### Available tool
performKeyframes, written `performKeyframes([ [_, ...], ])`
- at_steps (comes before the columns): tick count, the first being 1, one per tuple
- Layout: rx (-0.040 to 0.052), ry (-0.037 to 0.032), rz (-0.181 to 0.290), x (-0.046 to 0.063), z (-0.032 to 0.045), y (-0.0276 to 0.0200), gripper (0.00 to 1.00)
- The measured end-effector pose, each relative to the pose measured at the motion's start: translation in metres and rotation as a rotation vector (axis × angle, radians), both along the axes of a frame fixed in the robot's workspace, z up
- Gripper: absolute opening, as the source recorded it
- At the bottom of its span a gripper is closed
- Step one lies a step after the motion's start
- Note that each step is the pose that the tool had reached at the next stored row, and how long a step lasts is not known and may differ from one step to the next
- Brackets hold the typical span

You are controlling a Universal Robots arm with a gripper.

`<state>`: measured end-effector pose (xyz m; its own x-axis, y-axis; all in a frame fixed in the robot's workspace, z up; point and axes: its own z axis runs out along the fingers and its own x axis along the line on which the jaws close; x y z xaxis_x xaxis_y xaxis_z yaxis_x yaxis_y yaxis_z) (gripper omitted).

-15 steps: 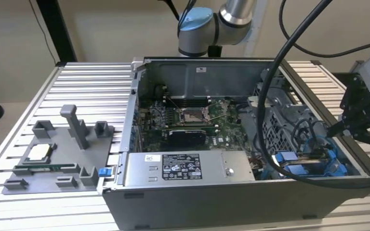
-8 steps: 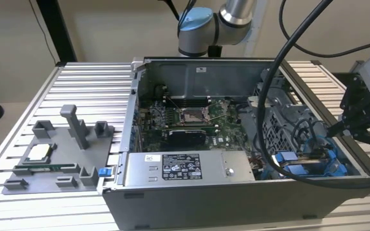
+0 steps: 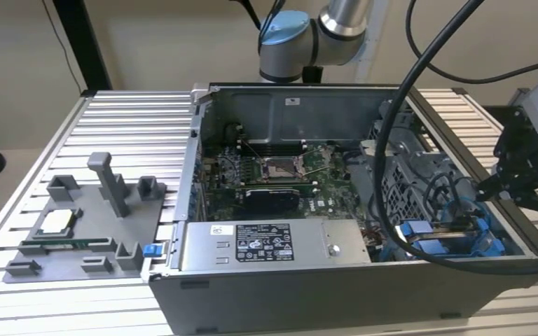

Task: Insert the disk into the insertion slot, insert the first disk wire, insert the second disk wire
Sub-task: 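Insert the second disk wire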

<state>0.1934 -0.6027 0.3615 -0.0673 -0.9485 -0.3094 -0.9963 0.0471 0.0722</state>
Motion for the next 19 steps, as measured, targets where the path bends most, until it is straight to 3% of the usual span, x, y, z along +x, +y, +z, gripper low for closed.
performKeyframes([
  [8,0.0002,0.0002,0.008,0.0,-0.0001,-0.0028,1.0],
  [19,0.0001,0.0002,0.054,0.0,0.0029,-0.0059,1.0],
])
